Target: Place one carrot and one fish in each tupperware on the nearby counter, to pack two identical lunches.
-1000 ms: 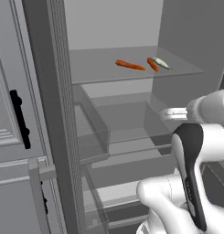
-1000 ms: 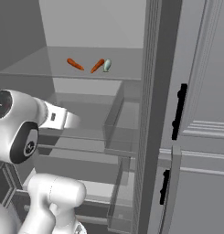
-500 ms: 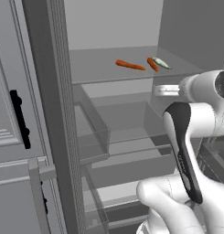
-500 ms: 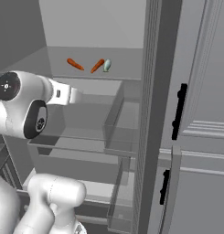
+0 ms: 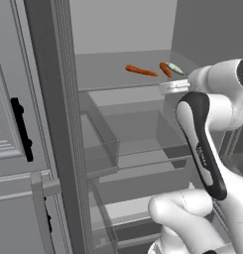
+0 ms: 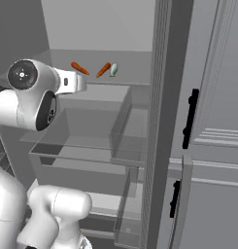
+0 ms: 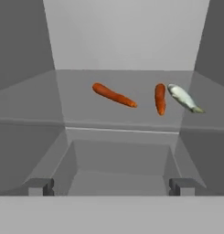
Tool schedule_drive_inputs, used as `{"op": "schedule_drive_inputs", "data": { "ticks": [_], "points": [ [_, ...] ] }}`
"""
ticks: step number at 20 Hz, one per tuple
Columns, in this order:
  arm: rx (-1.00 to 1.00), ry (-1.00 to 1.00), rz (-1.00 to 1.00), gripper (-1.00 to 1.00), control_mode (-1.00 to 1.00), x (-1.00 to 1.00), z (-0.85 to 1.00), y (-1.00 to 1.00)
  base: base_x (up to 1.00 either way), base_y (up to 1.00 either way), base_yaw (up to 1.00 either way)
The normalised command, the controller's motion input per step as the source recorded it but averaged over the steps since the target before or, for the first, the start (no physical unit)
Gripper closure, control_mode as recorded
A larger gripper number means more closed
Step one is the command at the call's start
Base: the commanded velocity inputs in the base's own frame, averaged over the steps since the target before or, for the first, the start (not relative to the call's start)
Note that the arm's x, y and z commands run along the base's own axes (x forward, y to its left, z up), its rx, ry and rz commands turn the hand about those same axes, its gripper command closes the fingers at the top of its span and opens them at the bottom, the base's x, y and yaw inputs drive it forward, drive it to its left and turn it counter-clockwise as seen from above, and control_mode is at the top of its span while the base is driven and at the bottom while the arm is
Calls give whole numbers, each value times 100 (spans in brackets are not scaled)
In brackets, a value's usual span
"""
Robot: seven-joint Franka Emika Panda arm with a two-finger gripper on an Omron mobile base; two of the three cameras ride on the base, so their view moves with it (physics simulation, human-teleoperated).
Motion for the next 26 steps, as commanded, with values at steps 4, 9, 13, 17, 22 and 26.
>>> {"op": "schedule_drive_inputs", "data": {
  "ticks": [4, 9, 13, 17, 22, 26],
  "points": [
    [-14, 7, 11, -100, -100, 6, 45, 9, 0, 0, 0],
    [-4, 13, 0, -100, -100, 24, 8, 0, 0, 0, 0],
    [0, 5, 0, -100, -100, 56, -11, 0, 0, 0, 0],
    [0, 0, 0, -100, -100, 72, -17, 0, 0, 0, 0],
    [0, 3, 1, -100, -100, 83, -22, 0, 0, 0, 0],
    [0, 11, 4, -100, -100, 90, -16, 1, 0, 0, 0]
  ]
}}
